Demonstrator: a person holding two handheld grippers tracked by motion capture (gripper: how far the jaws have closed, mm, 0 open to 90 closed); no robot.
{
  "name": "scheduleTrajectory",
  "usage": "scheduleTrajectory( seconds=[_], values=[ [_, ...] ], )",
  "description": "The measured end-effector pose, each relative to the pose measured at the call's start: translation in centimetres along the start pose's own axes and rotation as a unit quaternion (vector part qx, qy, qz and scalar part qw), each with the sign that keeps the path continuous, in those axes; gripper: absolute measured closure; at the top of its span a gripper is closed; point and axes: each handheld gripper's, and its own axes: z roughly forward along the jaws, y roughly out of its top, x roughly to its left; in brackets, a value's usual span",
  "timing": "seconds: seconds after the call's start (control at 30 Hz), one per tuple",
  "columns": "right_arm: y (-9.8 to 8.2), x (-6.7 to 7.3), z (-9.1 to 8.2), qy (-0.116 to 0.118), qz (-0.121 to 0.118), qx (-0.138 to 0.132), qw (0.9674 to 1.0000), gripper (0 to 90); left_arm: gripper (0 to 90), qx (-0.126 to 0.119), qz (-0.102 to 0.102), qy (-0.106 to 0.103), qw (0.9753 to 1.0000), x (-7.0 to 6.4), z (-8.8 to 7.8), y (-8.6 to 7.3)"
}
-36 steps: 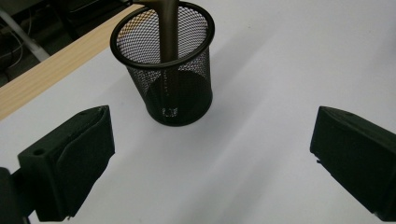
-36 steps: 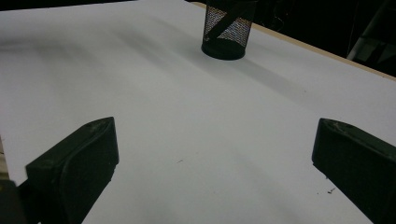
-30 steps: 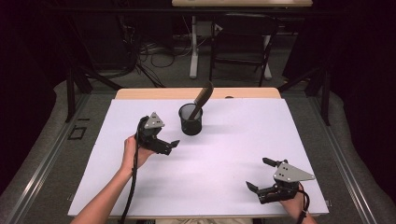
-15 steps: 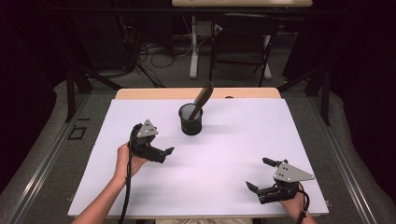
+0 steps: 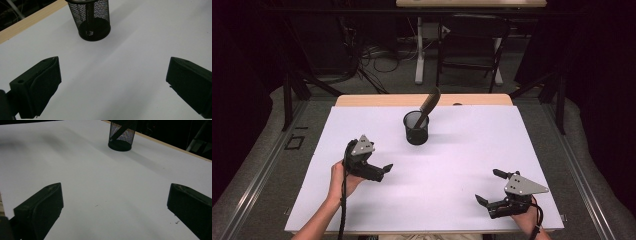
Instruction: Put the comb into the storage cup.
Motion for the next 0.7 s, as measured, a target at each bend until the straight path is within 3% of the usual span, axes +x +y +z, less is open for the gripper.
scheduleTrajectory(
  seconds=[0.7],
  values=[
    [0.0,0.0,0.1,0.0,0.002,0.0,1.0,0.2,0.0,-0.009,-0.011,0.014,0.9998,-0.8,-1.7,-2.1]
  ],
)
